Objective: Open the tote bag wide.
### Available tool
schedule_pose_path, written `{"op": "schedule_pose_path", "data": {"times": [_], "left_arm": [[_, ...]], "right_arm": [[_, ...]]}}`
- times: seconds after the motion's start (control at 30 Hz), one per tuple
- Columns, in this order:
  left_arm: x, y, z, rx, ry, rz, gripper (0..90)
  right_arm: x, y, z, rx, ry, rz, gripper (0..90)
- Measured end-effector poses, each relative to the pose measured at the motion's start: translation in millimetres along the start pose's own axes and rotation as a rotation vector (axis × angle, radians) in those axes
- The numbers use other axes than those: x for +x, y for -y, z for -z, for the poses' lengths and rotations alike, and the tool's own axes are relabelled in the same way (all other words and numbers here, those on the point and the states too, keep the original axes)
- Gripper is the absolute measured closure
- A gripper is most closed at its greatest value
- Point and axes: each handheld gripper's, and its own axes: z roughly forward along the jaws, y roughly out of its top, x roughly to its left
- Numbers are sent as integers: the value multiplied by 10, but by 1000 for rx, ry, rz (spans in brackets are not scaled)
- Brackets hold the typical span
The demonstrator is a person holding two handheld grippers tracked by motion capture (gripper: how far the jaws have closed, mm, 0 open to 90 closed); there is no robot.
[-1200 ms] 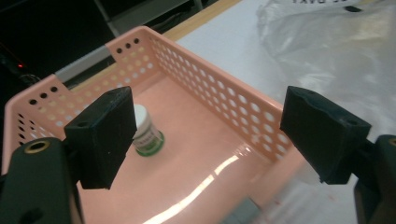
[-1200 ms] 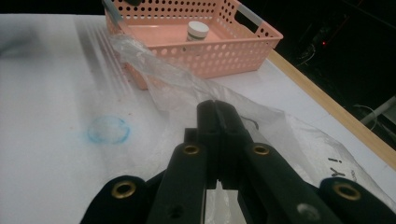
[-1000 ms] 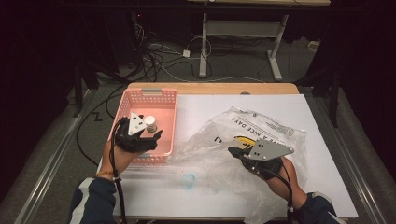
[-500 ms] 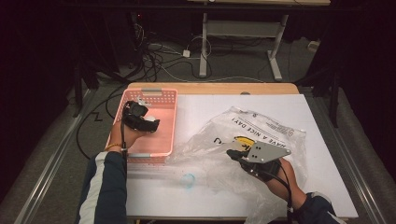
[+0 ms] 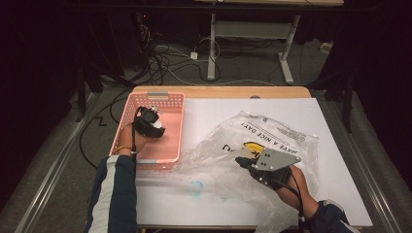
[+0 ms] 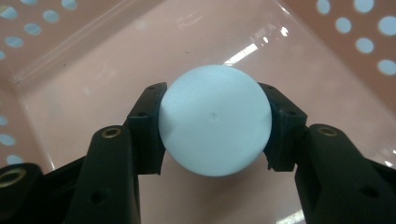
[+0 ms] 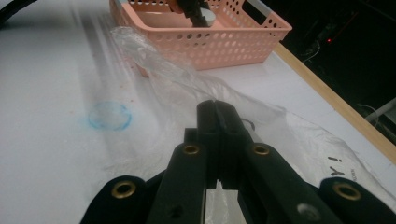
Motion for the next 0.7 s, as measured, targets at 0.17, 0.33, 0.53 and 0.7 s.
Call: {"op": "schedule_pose_path", "data": {"times": [0.17, 0.33, 0.53, 0.7], "left_arm": [[6, 17, 235, -90, -4, -10, 477], [-38, 121, 609, -207, -17, -38, 477], [-225, 295, 989, -338, -24, -90, 478], [-506, 551, 1249, -479, -10, -114, 479]], "right_arm": [[-46, -26, 48, -23, 23, -18, 900], [-91, -59, 100, -54, 73, -31, 900], [-132, -89, 67, -53, 112, -36, 900], [-170, -102, 24, -55, 124, -49, 900]]}}
